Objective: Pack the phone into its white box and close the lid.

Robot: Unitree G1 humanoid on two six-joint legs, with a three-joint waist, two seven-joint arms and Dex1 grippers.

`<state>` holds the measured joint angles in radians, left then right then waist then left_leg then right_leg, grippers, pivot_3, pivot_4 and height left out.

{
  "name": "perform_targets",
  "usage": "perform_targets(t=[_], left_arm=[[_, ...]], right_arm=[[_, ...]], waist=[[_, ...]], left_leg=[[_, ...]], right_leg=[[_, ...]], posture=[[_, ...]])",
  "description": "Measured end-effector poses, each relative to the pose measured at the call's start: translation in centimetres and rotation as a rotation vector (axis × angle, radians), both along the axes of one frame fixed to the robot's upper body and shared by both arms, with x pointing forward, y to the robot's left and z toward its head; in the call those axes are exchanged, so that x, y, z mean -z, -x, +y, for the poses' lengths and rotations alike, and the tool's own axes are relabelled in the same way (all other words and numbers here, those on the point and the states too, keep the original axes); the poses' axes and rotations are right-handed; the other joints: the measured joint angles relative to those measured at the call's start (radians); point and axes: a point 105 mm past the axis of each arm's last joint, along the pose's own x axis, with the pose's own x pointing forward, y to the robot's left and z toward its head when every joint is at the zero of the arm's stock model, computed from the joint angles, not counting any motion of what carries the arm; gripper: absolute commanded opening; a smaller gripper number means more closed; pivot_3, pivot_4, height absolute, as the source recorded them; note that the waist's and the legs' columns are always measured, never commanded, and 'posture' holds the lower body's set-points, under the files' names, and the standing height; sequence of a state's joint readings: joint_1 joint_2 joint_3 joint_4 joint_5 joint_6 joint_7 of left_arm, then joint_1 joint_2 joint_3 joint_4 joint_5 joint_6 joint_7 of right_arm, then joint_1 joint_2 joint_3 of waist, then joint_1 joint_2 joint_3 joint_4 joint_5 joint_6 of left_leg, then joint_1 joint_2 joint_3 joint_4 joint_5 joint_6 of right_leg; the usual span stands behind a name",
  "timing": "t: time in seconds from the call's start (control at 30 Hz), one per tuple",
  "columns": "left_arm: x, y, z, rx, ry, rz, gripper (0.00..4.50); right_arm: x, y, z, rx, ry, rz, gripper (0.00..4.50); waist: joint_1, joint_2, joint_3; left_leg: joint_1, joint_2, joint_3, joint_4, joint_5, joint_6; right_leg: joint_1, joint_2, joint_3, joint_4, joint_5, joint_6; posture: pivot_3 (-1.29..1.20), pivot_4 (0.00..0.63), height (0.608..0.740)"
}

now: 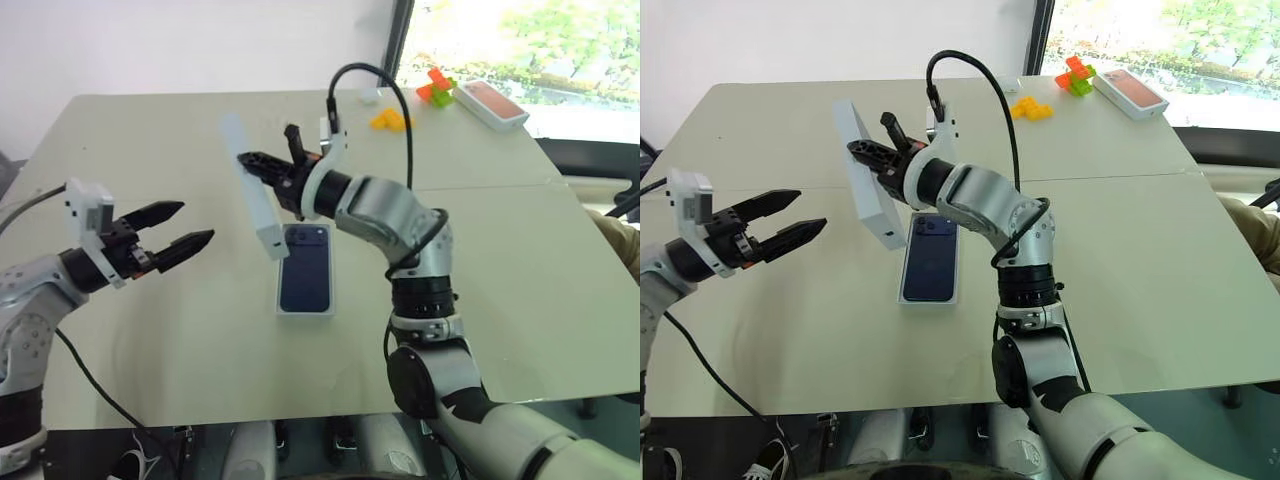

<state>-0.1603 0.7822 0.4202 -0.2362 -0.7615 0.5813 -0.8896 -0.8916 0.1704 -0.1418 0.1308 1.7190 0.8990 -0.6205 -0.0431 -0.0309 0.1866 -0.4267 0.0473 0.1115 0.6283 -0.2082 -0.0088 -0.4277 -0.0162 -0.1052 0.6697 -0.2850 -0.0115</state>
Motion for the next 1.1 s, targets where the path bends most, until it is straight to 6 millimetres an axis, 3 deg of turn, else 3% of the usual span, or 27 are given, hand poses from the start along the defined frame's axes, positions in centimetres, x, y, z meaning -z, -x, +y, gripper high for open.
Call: perform_targets(t=[0.23,0.37,0.5,1.1], left_arm=[[0.1,0.2,-0.2,0.012,0.015,0.018,4.5],[-0.1,0.3,-0.7,0.029,0.024,0.016,4.5],[-0.2,0.4,-0.8,0.029,0.025,0.014,4.5],[0.2,0.1,-0.9,-0.001,0.016,0.011,4.5]], right_arm=[[0.4,0.2,0.4,-0.008,-0.002,0.019,0.08],[1.9,0.1,0.1,-0.001,0.024,0.047,0.08],[8.1,0.0,-1.1,0.027,0.038,0.231,0.08],[7.9,-0.7,-1.3,0.119,0.065,0.229,0.08]], waist=[[0.0,0.0,0.0],[0.0,0.0,0.0],[0.002,0.0,0.0],[0.007,0.001,0.0]], left_leg=[[0.0,0.0,0.0,0.0,0.0,0.0],[0.0,0.0,0.0,0.0,0.0,0.0],[-0.001,0.0,0.0,-0.002,0.0,0.0],[0.0,0.0,0.0,-0.001,0.0,0.001]], right_leg=[[0.0,0.0,0.0,0.0,0.0,0.0],[0.0,0.0,0.0,-0.001,0.0,0.0],[0.0,0.0,0.0,-0.003,0.0,0.0],[0.001,0.0,0.0,-0.004,0.0,0.001]], posture=[[0.0,0.15,0.737],[0.0,0.15,0.737],[0.0,0.15,0.737],[0.0,0.15,0.737]])
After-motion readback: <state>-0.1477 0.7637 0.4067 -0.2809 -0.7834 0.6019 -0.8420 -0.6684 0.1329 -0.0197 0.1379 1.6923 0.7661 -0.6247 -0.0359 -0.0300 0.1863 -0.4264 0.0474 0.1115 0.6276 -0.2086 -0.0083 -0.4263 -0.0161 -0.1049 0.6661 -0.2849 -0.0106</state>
